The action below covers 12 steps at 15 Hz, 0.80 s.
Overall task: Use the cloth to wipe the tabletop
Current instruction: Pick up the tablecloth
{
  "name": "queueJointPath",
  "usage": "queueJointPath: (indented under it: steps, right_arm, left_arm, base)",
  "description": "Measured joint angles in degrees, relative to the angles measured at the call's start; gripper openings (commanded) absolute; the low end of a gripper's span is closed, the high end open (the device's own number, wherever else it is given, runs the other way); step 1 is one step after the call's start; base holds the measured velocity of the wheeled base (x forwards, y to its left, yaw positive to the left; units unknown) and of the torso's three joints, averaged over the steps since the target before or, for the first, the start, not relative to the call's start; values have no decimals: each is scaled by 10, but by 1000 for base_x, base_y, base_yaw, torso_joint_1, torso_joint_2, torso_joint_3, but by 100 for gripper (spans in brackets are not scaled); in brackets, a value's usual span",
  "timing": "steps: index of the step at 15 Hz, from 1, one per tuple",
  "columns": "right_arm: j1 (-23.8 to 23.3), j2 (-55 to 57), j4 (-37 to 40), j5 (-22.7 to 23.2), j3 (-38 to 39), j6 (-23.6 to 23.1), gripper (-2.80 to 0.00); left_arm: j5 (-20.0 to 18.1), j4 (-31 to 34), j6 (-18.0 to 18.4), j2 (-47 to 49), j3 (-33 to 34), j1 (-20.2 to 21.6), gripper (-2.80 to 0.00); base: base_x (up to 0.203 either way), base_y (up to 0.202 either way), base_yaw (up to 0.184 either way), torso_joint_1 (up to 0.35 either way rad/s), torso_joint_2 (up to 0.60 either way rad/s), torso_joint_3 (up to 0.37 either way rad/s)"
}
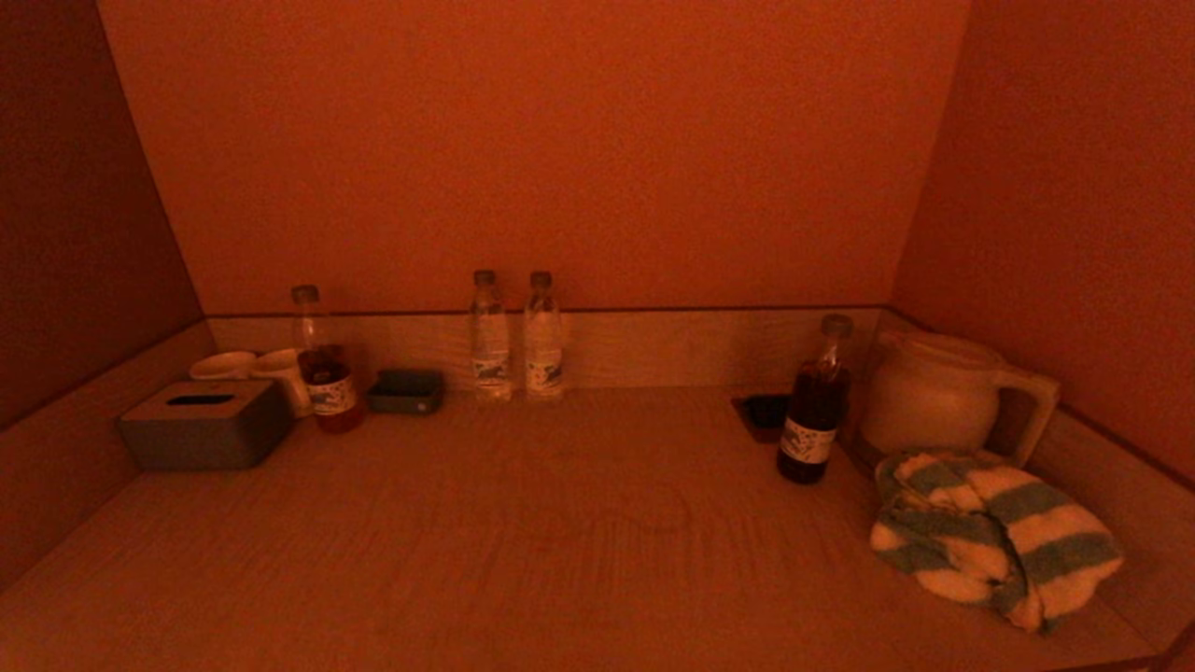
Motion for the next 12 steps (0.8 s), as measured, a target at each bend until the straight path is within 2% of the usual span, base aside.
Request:
queueJointPath:
  steps: [4, 7, 9, 12]
  right_arm:
    - [0, 145, 59, -16, -78, 10, -280]
    - [-2, 249, 71, -36, -123, 17, -280]
    - [-5, 355, 63, -56, -151, 23, -280]
    - [-2, 580, 31, -95, -200, 39, -280]
  left_arm:
    - [0, 0, 0, 0, 0, 0, -280]
    - [0, 0, 0, 0, 0, 0, -280]
    - [0, 0, 0, 0, 0, 0, -280]
    - [0, 0, 0, 0, 0, 0, -280]
  base:
    - [0, 0, 0, 0, 0, 0]
    - [0, 0, 0, 0, 0, 0]
    - [0, 0, 0, 0, 0, 0]
    - [0, 0, 0, 0, 0, 0]
